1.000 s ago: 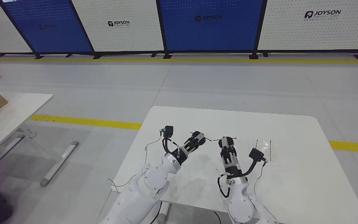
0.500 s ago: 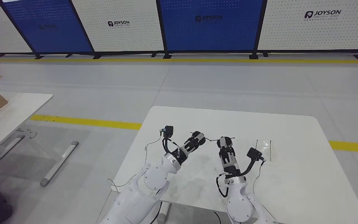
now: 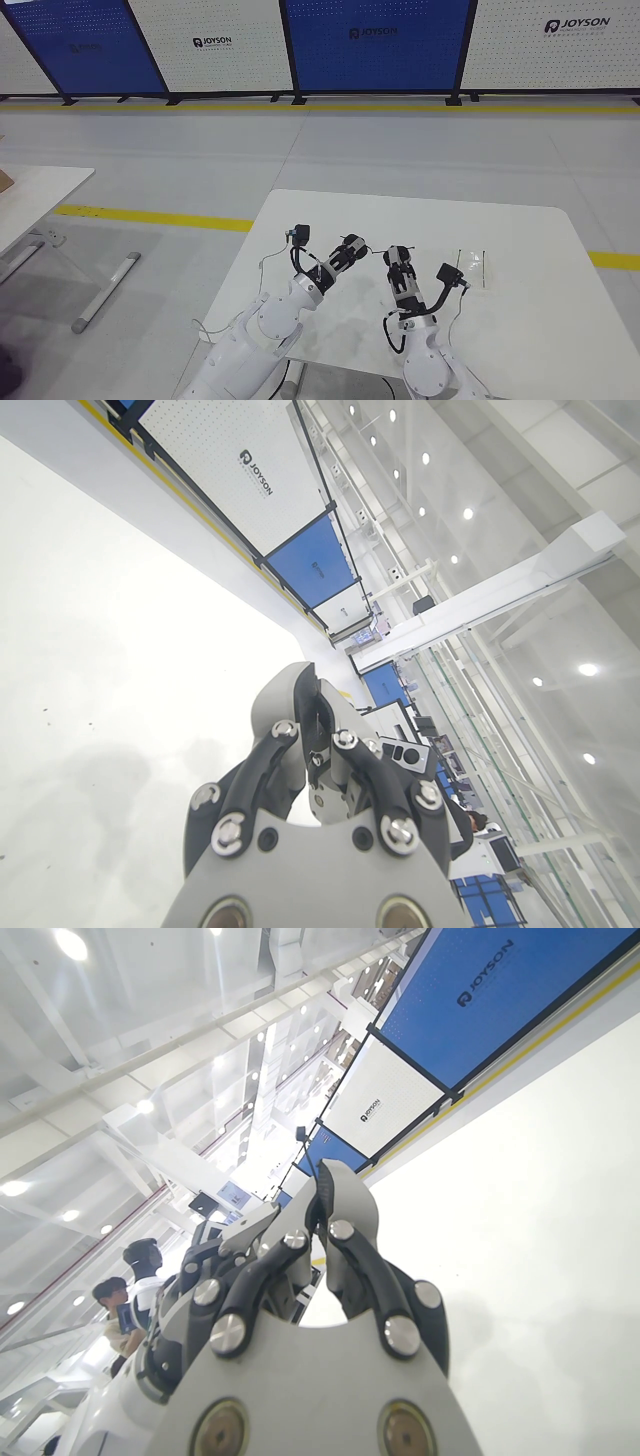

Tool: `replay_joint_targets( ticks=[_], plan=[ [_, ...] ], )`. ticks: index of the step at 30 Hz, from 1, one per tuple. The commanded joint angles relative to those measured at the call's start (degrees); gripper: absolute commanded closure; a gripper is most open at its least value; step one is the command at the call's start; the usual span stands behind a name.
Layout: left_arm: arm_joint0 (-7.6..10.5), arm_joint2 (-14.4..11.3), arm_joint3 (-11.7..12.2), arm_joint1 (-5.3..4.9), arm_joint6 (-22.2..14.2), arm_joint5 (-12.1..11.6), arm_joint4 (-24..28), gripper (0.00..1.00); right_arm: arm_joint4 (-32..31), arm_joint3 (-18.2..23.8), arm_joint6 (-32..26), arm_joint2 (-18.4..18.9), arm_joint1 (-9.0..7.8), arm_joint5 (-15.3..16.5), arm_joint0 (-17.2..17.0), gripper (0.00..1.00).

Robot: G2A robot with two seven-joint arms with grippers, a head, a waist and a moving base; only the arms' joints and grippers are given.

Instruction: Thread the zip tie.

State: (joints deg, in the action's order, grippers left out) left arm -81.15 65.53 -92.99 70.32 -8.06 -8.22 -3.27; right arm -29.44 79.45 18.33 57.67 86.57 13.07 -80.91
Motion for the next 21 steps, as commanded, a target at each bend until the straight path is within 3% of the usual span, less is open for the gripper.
replay_joint_targets(
  ticks=[1,11,21],
  plan=[
    [0.0,0.0,0.0,0.0,0.0,0.0,0.0,1.0,0.0,0.0,0.0,0.0,0.0,0.0,0.0,1.0],
    [0.0,0.0,0.0,0.0,0.0,0.0,0.0,1.0,1.0,0.5,0.8,0.3,0.08,-0.1,-0.5,1.0],
    [0.0,0.0,0.0,0.0,0.0,0.0,0.0,1.0,0.7,-0.2,10.4,-0.3,0.94,1.4,-1.8,1.0]
  ],
)
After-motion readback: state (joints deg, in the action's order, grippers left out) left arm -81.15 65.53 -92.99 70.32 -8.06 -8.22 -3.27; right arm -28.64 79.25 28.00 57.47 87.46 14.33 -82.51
